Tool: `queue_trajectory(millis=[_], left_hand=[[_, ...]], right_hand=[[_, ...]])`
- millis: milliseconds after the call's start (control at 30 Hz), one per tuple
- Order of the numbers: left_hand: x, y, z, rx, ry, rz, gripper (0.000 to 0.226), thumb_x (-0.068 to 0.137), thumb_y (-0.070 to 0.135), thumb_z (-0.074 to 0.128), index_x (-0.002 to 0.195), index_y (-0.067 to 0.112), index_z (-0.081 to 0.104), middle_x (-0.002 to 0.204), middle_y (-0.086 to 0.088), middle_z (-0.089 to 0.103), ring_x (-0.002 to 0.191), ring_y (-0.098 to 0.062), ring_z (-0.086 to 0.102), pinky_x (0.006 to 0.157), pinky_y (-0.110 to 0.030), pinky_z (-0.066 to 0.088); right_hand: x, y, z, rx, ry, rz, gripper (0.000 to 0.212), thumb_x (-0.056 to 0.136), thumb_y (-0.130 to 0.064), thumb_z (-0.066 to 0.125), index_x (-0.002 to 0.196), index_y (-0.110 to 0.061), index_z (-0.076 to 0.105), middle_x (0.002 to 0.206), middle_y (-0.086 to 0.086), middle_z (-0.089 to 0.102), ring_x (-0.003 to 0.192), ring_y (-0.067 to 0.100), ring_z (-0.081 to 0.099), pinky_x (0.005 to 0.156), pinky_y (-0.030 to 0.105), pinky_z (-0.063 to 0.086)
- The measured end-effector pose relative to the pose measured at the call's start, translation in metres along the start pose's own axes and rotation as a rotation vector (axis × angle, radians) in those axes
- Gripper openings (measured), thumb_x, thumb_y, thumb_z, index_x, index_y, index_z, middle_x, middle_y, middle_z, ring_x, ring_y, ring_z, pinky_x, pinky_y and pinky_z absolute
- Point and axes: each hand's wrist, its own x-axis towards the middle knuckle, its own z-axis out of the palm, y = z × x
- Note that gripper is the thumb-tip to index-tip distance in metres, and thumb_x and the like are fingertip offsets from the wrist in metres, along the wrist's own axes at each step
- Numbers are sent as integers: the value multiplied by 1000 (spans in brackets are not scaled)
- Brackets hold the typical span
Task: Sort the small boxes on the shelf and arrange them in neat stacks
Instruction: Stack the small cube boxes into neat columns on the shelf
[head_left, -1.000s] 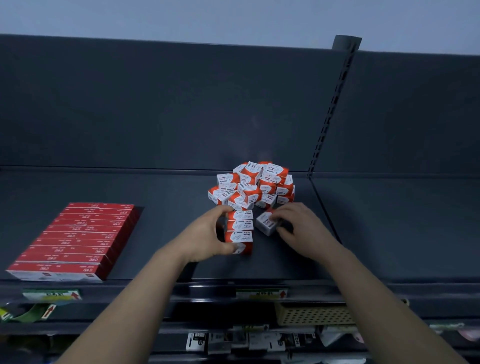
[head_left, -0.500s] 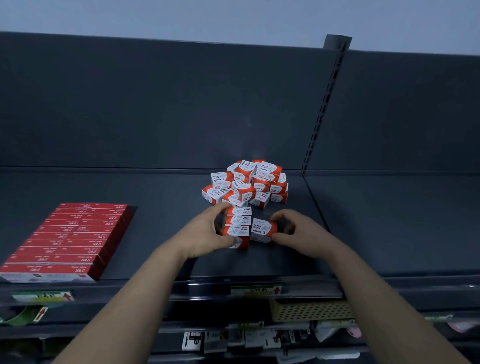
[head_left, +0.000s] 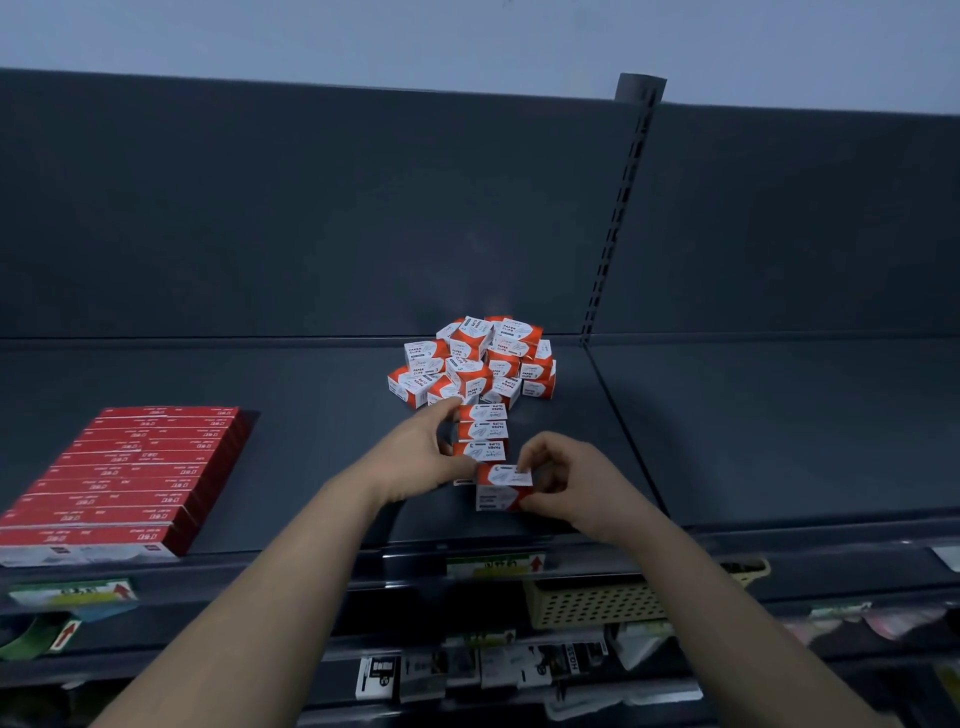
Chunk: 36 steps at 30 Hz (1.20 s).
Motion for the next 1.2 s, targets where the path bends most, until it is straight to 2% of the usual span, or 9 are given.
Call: queue_trajectory(millis=[133, 233, 367, 467, 600, 800, 900, 1033, 1200], left_hand=[[-8, -1, -1, -78, 13, 29, 36, 86, 19, 65, 101, 48, 51, 117, 10, 64, 98, -12, 65, 90, -32, 52], [-14, -4, 2, -90, 52, 19, 29, 89, 28, 61, 111, 46, 54, 121, 12, 62, 103, -7, 62, 96, -31, 49], [-21, -11, 14, -115, 131, 23, 48, 80, 57, 47, 127, 46, 47, 132, 12, 54, 119, -9, 52, 105, -42, 40], [-23, -7, 27, -169, 126, 31, 36, 96, 41, 38, 132, 45, 41, 131, 13, 52, 117, -8, 52, 104, -40, 41], [-24, 2, 37, -182, 124, 62, 41, 102, 25, 33, 137, 45, 29, 126, 15, 47, 108, 0, 49, 85, -19, 41], [-19, 0, 29, -150, 185, 111, 24, 100, 25, 36, 115, 41, 46, 113, 13, 55, 102, -3, 54, 82, -17, 42], [-8, 6, 9, 29, 355, 138, 24, 98, 22, 42, 118, 27, 55, 105, 15, 54, 97, 0, 52, 75, -6, 36], [17, 14, -15, 340, 494, 118, 33, 93, 22, 52, 125, 15, 57, 113, -2, 57, 107, -20, 54, 83, -26, 41], [54, 33, -33, 608, 479, 118, 43, 93, 33, 53, 133, 17, 48, 129, -6, 52, 119, -24, 47, 94, -36, 42]], right_hand=[[3, -3, 13, 8, 51, -15, 32, 71, -10, 80, 87, -24, 56, 84, -1, 68, 73, 16, 64, 65, 33, 54], [3, -7, 17, 43, 49, -13, 38, 68, -15, 83, 92, -23, 55, 87, -3, 67, 73, 12, 64, 64, 27, 54], [6, -6, 12, 95, 108, -2, 52, 82, -24, 71, 128, -26, 47, 119, -7, 56, 103, 5, 55, 86, 23, 47], [11, -14, 20, 118, 4, -30, 63, 92, -2, 46, 143, -34, 30, 137, -18, 42, 124, -3, 40, 102, 19, 35], [15, -21, 33, -11, -13, -87, 61, 93, -2, 39, 141, -39, 30, 130, -20, 43, 120, -4, 40, 86, -3, 30], [20, -9, 21, -124, 132, -113, 64, 89, 3, 39, 140, -36, 32, 140, -15, 39, 125, -5, 35, 103, 17, 30], [31, -4, -2, -333, 297, -143, 57, 90, 1, 42, 140, -26, 36, 144, -12, 38, 128, -2, 33, 105, 20, 30], [43, -9, -30, -584, 328, -133, 55, 94, -11, 48, 145, -21, 34, 150, -3, 35, 138, 13, 30, 113, 25, 21], [67, -16, -50, -697, 311, -103, 45, 95, -20, 52, 138, -21, 43, 143, -1, 44, 132, 16, 37, 108, 27, 29]])
